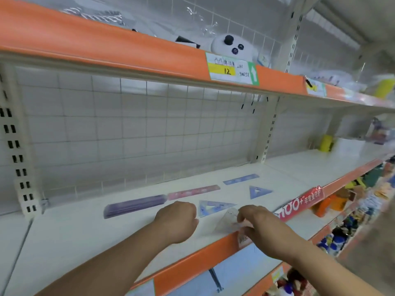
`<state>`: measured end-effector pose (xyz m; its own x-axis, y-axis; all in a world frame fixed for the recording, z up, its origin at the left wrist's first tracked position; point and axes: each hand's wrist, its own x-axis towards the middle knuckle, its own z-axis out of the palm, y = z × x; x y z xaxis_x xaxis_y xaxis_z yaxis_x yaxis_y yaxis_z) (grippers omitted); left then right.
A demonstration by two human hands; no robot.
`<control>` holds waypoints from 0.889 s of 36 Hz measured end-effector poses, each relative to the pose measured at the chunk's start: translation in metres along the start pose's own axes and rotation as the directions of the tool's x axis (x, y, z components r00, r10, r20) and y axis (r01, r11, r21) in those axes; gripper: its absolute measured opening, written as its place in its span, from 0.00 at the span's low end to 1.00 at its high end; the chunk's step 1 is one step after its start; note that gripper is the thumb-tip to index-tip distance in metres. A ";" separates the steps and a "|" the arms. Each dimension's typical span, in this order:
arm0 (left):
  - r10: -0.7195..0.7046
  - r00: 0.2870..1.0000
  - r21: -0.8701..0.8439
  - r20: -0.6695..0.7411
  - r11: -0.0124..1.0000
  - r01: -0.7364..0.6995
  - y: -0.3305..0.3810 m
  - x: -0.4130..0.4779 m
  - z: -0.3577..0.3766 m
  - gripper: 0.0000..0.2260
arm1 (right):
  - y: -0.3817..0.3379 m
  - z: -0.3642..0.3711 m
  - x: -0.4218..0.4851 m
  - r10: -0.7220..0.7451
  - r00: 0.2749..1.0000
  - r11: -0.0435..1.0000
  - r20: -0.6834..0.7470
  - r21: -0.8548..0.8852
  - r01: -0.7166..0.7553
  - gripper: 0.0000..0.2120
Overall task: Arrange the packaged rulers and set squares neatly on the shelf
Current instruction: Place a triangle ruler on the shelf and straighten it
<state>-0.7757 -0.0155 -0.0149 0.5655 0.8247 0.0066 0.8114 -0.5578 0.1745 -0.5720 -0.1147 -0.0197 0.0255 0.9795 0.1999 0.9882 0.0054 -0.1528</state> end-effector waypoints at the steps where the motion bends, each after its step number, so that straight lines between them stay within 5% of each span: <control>1: 0.010 1.000 -0.002 0.001 1.000 -0.010 0.003 0.009 0.000 0.13 | 0.005 -0.002 0.004 0.004 1.000 1.000 0.004 -0.006 -0.004 0.07; 13: 0.008 1.000 0.009 0.022 1.000 -0.008 0.021 0.073 0.008 0.12 | 0.052 0.005 0.044 -0.080 0.990 0.996 0.118 0.050 0.075 0.09; 32: -0.347 0.938 -0.029 0.004 0.938 0.347 0.051 0.070 0.026 0.12 | 0.090 0.018 0.086 -0.406 0.869 0.909 0.282 0.226 0.351 0.09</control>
<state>-0.6907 0.0113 -0.0316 0.2498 0.9665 -0.0586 0.9526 -0.2344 0.1940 -0.4834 -0.0267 -0.0340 -0.4215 0.9061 -0.0367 0.8728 0.3944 -0.2876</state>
